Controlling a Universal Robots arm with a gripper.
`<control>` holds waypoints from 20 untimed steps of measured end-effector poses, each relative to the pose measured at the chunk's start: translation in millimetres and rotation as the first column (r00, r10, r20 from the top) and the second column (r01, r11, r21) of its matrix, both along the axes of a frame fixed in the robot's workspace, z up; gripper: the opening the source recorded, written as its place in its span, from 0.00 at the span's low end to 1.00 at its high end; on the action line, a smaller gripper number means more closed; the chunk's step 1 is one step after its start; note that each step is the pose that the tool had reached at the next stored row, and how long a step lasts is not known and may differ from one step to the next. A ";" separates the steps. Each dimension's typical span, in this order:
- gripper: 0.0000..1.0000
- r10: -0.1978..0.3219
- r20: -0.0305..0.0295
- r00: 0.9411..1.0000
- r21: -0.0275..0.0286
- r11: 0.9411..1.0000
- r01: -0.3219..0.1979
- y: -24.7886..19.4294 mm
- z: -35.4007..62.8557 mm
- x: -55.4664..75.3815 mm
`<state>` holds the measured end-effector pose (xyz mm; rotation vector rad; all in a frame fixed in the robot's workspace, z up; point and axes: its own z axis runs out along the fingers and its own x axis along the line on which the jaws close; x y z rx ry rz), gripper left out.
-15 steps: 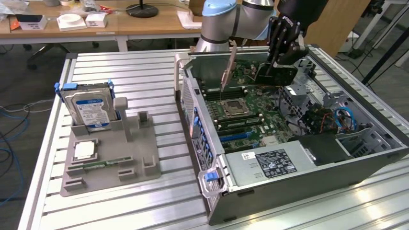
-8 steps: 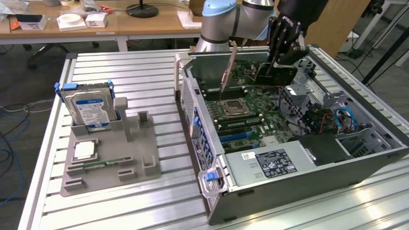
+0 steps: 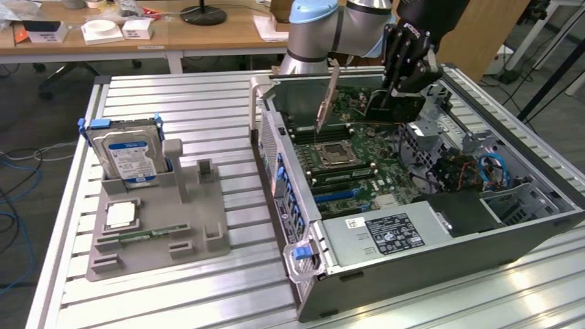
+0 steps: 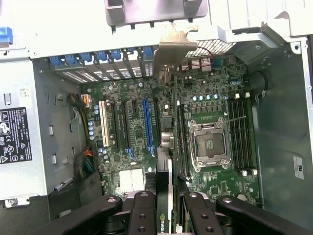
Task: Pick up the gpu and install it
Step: 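Insert the gpu into the slot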
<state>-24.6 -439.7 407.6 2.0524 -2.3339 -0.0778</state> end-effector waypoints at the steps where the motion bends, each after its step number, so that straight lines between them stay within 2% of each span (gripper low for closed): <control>1: 0.26 0.002 0.000 1.000 0.000 1.000 -0.002 0.0 0.0 0.0; 20: 0.26 0.036 0.000 0.999 0.000 0.999 -0.036 0.0 0.0 0.2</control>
